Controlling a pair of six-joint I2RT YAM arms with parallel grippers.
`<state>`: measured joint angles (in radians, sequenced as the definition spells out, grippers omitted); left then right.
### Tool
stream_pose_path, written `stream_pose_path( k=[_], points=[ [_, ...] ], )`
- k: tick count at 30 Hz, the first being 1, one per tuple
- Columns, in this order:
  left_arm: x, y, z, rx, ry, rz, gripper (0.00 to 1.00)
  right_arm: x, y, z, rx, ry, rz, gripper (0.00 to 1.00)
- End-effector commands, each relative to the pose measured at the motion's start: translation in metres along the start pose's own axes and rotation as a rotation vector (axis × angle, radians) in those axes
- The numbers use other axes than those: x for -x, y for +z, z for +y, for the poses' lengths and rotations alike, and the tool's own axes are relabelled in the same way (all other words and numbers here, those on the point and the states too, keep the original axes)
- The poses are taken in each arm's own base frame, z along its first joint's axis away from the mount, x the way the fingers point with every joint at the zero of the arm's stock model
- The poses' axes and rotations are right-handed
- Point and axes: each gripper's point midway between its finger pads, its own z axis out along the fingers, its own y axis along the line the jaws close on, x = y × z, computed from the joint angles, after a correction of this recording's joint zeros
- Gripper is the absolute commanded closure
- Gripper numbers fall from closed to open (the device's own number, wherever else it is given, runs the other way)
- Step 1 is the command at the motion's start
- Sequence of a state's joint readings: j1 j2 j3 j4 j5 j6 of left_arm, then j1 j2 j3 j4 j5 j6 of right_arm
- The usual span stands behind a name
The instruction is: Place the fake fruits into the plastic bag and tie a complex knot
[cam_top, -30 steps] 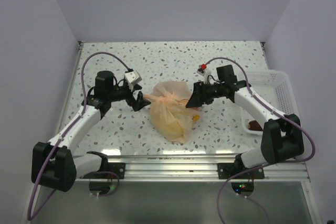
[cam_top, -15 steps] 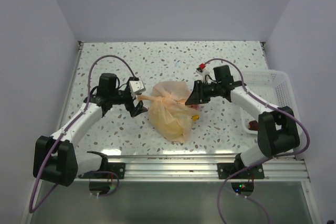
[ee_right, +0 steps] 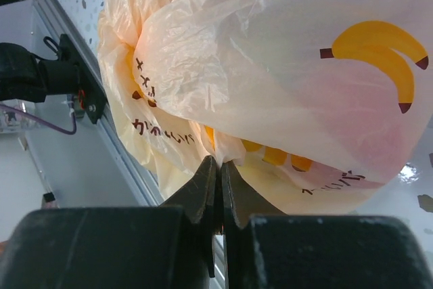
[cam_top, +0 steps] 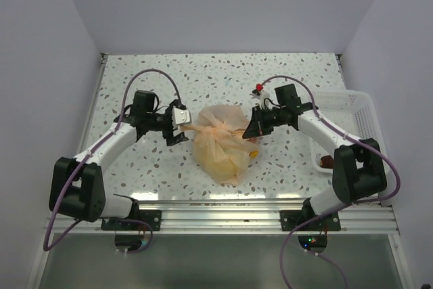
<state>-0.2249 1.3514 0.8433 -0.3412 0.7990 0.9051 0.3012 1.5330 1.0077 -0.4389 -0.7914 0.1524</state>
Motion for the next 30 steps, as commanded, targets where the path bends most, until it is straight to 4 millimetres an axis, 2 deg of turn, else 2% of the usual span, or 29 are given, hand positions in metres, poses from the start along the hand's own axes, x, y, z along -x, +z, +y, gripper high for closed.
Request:
stream_pose_path(
  k=[1,4,7,9,10,12,15,18,20,24,30],
  points=[
    [0.018,0.005,0.02,0.005,0.135,-0.052,0.11,0.013,-0.015,0.011,-0.022,-0.125,-0.027,1.0],
    [0.017,0.019,0.021,-0.018,0.143,-0.051,0.16,0.014,-0.018,0.012,-0.026,-0.147,-0.025,1.0],
    [0.016,0.029,0.015,-0.047,0.148,-0.044,0.3,0.017,-0.022,0.016,-0.031,-0.18,-0.034,1.0],
    [0.009,0.033,0.014,-0.049,0.115,-0.032,0.53,0.02,-0.027,0.019,-0.042,-0.198,-0.049,1.0],
    [0.005,0.034,0.02,-0.014,0.108,-0.023,0.8,0.021,-0.029,0.019,-0.047,-0.229,-0.052,1.0],
    [0.0,0.031,0.027,0.03,0.055,-0.016,0.98,0.023,-0.037,0.02,-0.067,-0.247,-0.066,1.0],
    [-0.011,0.022,0.034,0.081,0.035,0.021,1.0,0.034,-0.057,0.023,-0.082,-0.248,-0.144,1.0],
    [-0.032,0.013,0.03,0.09,0.019,0.083,1.0,0.045,-0.077,0.013,-0.118,-0.227,-0.213,1.0],
    [-0.046,0.006,0.026,0.093,-0.006,0.111,1.0,0.052,-0.093,0.002,-0.157,-0.171,-0.262,1.0],
    [-0.057,-0.002,0.023,0.102,-0.011,0.14,1.0,0.058,-0.112,-0.025,-0.276,-0.129,-0.313,1.0],
    [-0.08,-0.019,0.029,0.14,-0.022,0.198,1.0,0.054,-0.126,-0.062,-0.406,-0.071,-0.318,1.0]
  ],
)
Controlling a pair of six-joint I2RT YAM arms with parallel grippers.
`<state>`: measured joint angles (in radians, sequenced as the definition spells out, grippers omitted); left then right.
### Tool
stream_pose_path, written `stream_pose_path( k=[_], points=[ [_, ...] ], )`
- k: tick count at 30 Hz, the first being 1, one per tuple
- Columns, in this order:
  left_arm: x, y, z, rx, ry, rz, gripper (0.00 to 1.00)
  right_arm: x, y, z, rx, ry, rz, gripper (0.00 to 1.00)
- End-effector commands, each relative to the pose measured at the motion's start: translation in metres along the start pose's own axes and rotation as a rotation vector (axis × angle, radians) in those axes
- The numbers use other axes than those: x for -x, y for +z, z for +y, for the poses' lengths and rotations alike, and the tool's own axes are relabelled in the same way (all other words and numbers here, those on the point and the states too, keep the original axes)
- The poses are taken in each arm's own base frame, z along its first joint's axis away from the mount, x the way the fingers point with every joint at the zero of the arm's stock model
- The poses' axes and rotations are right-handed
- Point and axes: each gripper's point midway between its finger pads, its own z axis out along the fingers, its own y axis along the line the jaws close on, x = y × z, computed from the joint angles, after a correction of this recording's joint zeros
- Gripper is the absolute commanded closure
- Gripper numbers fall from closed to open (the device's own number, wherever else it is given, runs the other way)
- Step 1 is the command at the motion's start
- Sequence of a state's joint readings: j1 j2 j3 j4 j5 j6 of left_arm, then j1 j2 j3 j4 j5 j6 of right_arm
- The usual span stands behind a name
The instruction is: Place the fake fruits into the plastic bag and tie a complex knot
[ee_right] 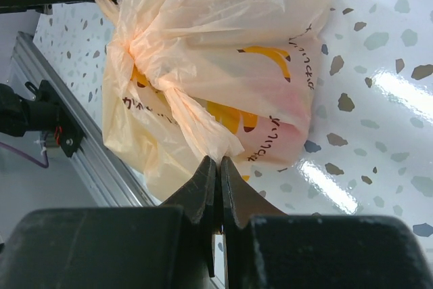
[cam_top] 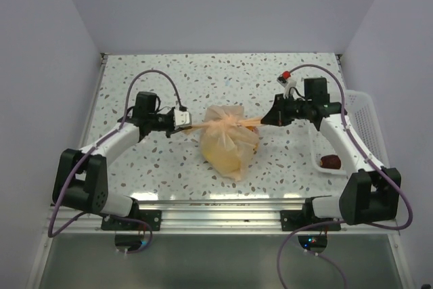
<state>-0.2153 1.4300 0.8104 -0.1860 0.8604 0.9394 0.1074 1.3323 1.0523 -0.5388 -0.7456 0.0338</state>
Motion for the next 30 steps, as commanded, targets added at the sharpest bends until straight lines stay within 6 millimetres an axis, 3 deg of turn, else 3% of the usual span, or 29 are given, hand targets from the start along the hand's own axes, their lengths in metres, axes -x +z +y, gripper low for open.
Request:
stream_pose_path(
  k=[1,13,21,23,26,27,29,30],
  points=[
    [-0.078,-0.046,0.015,0.142,-0.094,0.279,1.0,0.013,-0.031,-0.06,-0.276,-0.018,-0.066,1.0],
    [-0.114,-0.061,0.018,0.155,-0.103,0.364,1.0,-0.014,-0.041,-0.124,-0.486,-0.015,-0.018,1.0],
    [-0.136,-0.07,0.017,0.168,-0.109,0.417,1.0,-0.027,-0.046,-0.152,-0.565,-0.014,0.013,1.0],
    [-0.137,-0.072,0.02,0.178,-0.121,0.42,1.0,-0.026,-0.044,-0.149,-0.536,-0.026,0.011,1.0],
    [-0.113,-0.074,0.033,0.197,-0.161,0.358,1.0,-0.002,-0.047,-0.131,-0.478,-0.038,-0.045,1.0],
    [-0.089,-0.081,0.055,0.244,-0.149,0.317,1.0,0.022,-0.049,-0.116,-0.432,-0.067,-0.086,1.0],
    [-0.058,-0.085,0.074,0.282,-0.204,0.243,1.0,0.043,-0.054,-0.098,-0.384,-0.068,-0.12,1.0],
    [-0.027,-0.094,0.096,0.311,-0.184,0.19,1.0,0.07,-0.059,-0.079,-0.335,-0.111,-0.169,1.0]
  ],
)
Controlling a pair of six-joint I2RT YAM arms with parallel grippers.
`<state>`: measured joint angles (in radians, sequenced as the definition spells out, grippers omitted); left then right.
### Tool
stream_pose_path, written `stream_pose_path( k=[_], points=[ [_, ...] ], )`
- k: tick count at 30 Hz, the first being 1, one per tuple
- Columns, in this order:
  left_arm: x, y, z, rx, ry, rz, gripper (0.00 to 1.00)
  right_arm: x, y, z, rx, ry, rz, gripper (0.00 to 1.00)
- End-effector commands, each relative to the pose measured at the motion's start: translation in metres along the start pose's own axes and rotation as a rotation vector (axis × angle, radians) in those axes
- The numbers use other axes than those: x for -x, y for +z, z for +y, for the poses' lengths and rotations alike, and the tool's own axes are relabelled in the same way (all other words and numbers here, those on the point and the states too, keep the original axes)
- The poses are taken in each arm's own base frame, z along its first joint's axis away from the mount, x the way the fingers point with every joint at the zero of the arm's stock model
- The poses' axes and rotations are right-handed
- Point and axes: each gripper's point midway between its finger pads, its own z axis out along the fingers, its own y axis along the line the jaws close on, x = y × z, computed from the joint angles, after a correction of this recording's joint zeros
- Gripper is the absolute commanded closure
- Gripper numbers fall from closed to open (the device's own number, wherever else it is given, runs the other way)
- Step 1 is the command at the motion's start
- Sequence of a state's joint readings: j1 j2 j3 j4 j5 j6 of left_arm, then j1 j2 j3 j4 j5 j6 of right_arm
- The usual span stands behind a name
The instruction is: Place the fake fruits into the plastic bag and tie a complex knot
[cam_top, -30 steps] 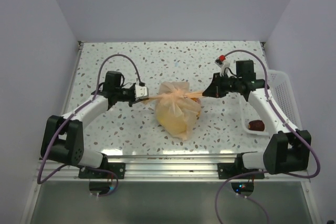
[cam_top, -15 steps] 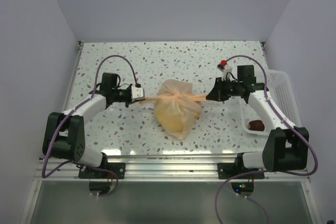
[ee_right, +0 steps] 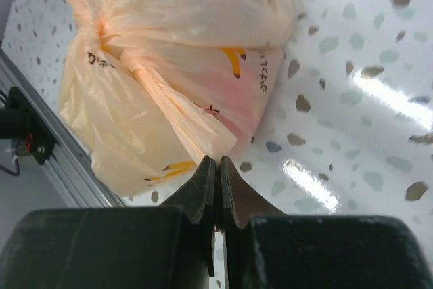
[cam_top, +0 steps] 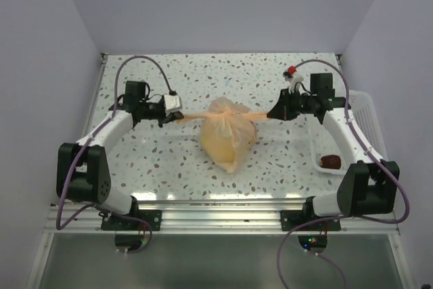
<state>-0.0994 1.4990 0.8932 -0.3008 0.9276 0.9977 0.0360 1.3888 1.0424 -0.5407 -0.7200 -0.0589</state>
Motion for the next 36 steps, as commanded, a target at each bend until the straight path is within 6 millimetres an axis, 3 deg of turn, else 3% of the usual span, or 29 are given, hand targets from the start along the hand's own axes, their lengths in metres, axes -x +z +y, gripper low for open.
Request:
stream_pose_path(
  k=[1,2,3,4,5,8,10,11,13,16,17,19,22,24,25,27,29,30,31,34,36],
  points=[
    [0.014,-0.078,0.084,0.333,-0.155,0.136,1.0,0.086,-0.06,-0.035,-0.241,-0.092,-0.207,1.0],
    [0.03,-0.083,0.092,0.352,-0.156,0.106,1.0,0.097,-0.063,-0.026,-0.223,-0.105,-0.231,1.0],
    [0.059,-0.091,0.104,0.367,-0.124,0.055,1.0,0.116,-0.065,-0.005,-0.176,-0.151,-0.261,1.0],
    [0.071,-0.092,0.106,0.368,-0.12,0.04,1.0,0.123,-0.064,0.004,-0.161,-0.169,-0.267,1.0],
    [0.089,-0.096,0.109,0.377,-0.099,0.025,1.0,0.127,-0.053,0.025,-0.119,-0.209,-0.257,1.0],
    [0.115,-0.08,0.1,0.352,-0.05,0.016,1.0,0.14,-0.031,0.058,-0.061,-0.289,-0.263,1.0],
    [0.126,-0.066,0.092,0.332,-0.038,0.006,1.0,0.145,-0.013,0.059,-0.058,-0.305,-0.265,1.0],
    [0.125,-0.06,0.09,0.331,-0.033,-0.002,1.0,0.145,-0.002,0.063,-0.052,-0.314,-0.254,1.0],
    [0.114,-0.049,0.087,0.338,-0.04,0.017,1.0,0.143,0.024,0.051,-0.061,-0.307,-0.231,1.0],
    [0.058,-0.028,0.077,0.308,-0.065,0.121,1.0,0.123,0.061,0.028,-0.076,-0.259,-0.153,1.0],
    [0.031,-0.016,0.067,0.263,-0.1,0.169,1.0,0.117,0.069,0.026,-0.074,-0.253,-0.133,1.0],
    [0.012,-0.009,0.06,0.233,-0.129,0.21,1.0,0.11,0.077,0.018,-0.082,-0.243,-0.105,1.0],
    [0.017,-0.004,0.058,0.212,-0.175,0.179,1.0,0.116,0.075,0.023,-0.074,-0.252,-0.12,1.0],
    [0.036,-0.007,0.065,0.226,-0.164,0.127,1.0,0.125,0.064,0.032,-0.067,-0.263,-0.14,1.0],
    [0.042,-0.009,0.066,0.239,-0.18,0.111,1.0,0.127,0.06,0.035,-0.066,-0.266,-0.143,0.95],
    [0.061,-0.018,0.076,0.284,-0.176,0.077,0.93,0.134,0.047,0.044,-0.063,-0.283,-0.157,0.86],
    [0.078,-0.026,0.079,0.295,-0.187,0.057,0.83,0.139,0.03,0.051,-0.071,-0.308,-0.18,0.6],
    [0.088,-0.032,0.081,0.307,-0.202,0.039,0.64,0.14,0.025,0.05,-0.083,-0.312,-0.19,0.35],
    [0.093,-0.035,0.081,0.314,-0.21,0.029,0.53,0.141,0.02,0.051,-0.092,-0.317,-0.197,0.28],
    [0.108,-0.053,0.086,0.374,-0.239,-0.001,0.0,0.146,-0.004,0.047,-0.135,-0.322,-0.237,0.01],
    [0.12,-0.064,0.086,0.386,-0.272,-0.033,0.0,0.152,-0.023,0.046,-0.147,-0.308,-0.263,0.01]
  ],
)
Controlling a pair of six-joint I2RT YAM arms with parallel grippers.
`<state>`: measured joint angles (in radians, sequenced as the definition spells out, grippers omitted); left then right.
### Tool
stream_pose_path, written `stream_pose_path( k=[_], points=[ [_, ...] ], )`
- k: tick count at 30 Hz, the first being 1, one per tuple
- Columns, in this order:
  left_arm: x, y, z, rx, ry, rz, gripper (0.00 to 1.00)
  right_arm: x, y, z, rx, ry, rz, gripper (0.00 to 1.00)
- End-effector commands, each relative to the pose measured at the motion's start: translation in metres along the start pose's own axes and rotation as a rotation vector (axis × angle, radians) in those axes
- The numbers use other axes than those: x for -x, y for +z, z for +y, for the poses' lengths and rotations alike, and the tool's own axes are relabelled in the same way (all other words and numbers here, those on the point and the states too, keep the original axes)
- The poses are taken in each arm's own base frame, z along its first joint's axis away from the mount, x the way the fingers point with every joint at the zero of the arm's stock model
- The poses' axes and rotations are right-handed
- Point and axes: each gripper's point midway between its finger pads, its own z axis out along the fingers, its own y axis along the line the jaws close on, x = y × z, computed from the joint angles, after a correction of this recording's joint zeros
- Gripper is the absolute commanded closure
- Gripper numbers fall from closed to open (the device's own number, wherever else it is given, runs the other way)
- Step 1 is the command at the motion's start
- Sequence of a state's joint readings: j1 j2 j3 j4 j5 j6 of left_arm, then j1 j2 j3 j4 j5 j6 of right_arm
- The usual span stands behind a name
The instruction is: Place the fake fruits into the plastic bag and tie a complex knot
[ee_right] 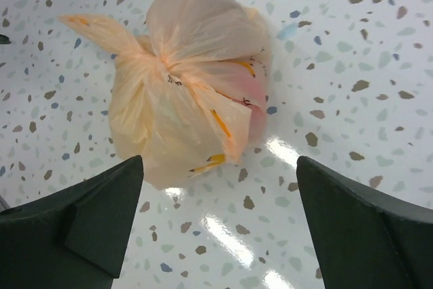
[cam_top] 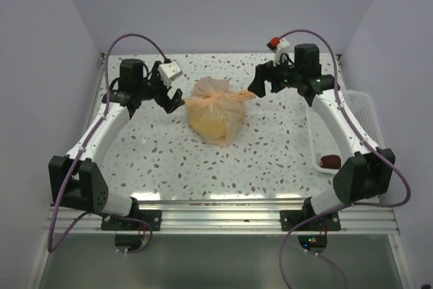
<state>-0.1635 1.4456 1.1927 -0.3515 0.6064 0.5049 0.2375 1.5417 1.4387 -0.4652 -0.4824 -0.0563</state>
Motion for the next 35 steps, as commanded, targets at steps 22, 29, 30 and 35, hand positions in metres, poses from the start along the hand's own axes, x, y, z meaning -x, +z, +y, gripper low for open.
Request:
stream_pose_path(
  k=[22,29,30,35],
  points=[
    [-0.053,-0.081,0.004,0.355,-0.429,0.14,0.0,-0.127,-0.076,-0.008,-0.123,0.17,0.253,0.01],
    [-0.09,-0.079,-0.006,0.388,-0.47,0.206,0.0,-0.158,-0.072,0.012,-0.119,0.077,0.32,0.01],
    [-0.094,-0.078,-0.009,0.386,-0.481,0.216,0.0,-0.161,-0.072,0.015,-0.112,0.07,0.327,0.02],
    [-0.084,-0.082,-0.01,0.381,-0.459,0.179,0.0,-0.165,-0.074,0.019,-0.095,0.063,0.341,0.01]
  ],
)
